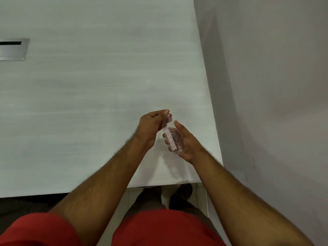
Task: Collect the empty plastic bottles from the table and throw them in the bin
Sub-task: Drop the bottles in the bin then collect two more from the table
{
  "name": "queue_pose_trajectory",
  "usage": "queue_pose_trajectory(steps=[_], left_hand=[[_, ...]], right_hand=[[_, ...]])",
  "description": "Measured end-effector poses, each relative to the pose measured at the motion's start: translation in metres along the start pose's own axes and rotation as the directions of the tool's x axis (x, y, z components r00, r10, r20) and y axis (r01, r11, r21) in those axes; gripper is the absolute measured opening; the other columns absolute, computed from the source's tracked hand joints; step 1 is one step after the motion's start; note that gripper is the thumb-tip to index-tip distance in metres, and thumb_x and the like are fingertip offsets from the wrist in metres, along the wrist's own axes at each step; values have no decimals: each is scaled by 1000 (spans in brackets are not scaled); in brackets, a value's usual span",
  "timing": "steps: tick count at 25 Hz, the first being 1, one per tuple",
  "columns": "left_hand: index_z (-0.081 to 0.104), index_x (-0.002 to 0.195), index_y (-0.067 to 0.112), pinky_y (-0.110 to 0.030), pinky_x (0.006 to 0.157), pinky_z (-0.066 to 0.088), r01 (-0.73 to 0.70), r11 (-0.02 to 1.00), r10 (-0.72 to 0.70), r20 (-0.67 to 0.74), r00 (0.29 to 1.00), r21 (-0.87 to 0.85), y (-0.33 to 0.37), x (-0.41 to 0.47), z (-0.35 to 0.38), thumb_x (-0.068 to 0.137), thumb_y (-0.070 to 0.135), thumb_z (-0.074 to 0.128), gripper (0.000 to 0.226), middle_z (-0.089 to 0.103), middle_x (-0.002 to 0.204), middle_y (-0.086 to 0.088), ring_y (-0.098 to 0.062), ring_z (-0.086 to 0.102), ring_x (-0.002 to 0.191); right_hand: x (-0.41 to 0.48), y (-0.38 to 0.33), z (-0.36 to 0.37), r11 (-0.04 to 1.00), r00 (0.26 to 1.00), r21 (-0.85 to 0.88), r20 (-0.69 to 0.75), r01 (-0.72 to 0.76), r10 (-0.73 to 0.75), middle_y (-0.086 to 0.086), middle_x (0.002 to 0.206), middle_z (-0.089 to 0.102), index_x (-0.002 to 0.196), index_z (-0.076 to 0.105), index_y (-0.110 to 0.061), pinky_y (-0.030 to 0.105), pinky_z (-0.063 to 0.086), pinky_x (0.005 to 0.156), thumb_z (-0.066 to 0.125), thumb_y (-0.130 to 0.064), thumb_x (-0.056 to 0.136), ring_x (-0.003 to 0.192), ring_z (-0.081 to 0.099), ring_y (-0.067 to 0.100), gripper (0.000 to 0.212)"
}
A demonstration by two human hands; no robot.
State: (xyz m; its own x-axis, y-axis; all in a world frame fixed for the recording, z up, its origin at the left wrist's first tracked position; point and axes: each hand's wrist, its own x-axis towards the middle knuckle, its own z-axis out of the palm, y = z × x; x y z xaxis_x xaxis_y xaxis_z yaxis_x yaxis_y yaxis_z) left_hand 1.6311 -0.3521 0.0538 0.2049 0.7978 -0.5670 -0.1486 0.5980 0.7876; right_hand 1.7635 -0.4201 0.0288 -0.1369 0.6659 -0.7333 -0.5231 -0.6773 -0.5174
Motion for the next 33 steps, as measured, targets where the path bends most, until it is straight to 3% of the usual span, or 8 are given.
queue_pose_trajectory(steps=[4,7,9,15,18,26,29,33], left_hand=[[64,125,9,-37,99,51,-121,845,242,-170,955,520,-21,1,-23,90,31,66,41,68,122,-7,-23,64,112],[52,134,12,-42,97,45,-75,436,362,-99,927,897,-50,0,-30,82,45,70,64,59,130,-12,-31,55,119],[48,133,12,-43,89,47,-20,307,307,-80,948,951,-63,-4,-27,80,43,70,65,58,124,-14,-35,56,114],[49,137,15,-43,93,54,21,791,208,-301,931,611,-50,-57,-31,80,31,69,63,66,115,-10,-29,64,105],[51,132,22,-46,88,58,-42,920,221,-427,877,389,-35,-122,-52,79,29,69,57,65,107,-5,-24,66,98],[58,122,15,-37,70,57,-251,964,230,-749,622,87,-8,-311,-199,78,16,66,44,68,94,-9,-23,68,81],[66,113,9,-32,65,54,-356,932,248,-826,507,62,-7,-384,-280,73,16,68,41,69,88,-9,-19,65,72],[64,114,9,-26,55,54,-447,892,272,-865,421,63,2,-452,-376,84,7,65,30,69,87,-5,-13,67,67]], right_hand=[[16,-2,-1,996,980,-37,-175,86,-91,15,94,70,113,66,-7,32,49,61,71,-57,79,71,65,22,61],[19,1,-7,992,962,-18,-242,125,-125,14,87,69,105,67,-6,33,51,61,69,-50,84,67,65,23,49],[16,6,-9,993,969,-28,-217,112,-116,13,86,68,107,66,-6,34,52,61,70,-50,83,67,64,24,51],[-17,21,6,991,997,-128,-58,47,-55,3,77,68,99,65,-17,28,51,54,65,-51,87,60,63,15,36],[-44,37,41,977,997,-210,66,46,-33,3,87,70,110,62,-20,29,50,58,55,-61,90,68,65,14,46],[-109,132,227,912,924,-401,375,86,78,11,89,68,109,61,-18,25,44,52,44,-44,98,60,57,16,33],[-138,194,318,873,849,-466,511,141,136,5,79,65,103,63,-16,24,46,47,47,-39,99,57,60,14,28],[-157,267,418,839,754,-462,649,287,99,5,79,61,100,64,-13,30,46,57,58,-36,92,67,57,18,24]])
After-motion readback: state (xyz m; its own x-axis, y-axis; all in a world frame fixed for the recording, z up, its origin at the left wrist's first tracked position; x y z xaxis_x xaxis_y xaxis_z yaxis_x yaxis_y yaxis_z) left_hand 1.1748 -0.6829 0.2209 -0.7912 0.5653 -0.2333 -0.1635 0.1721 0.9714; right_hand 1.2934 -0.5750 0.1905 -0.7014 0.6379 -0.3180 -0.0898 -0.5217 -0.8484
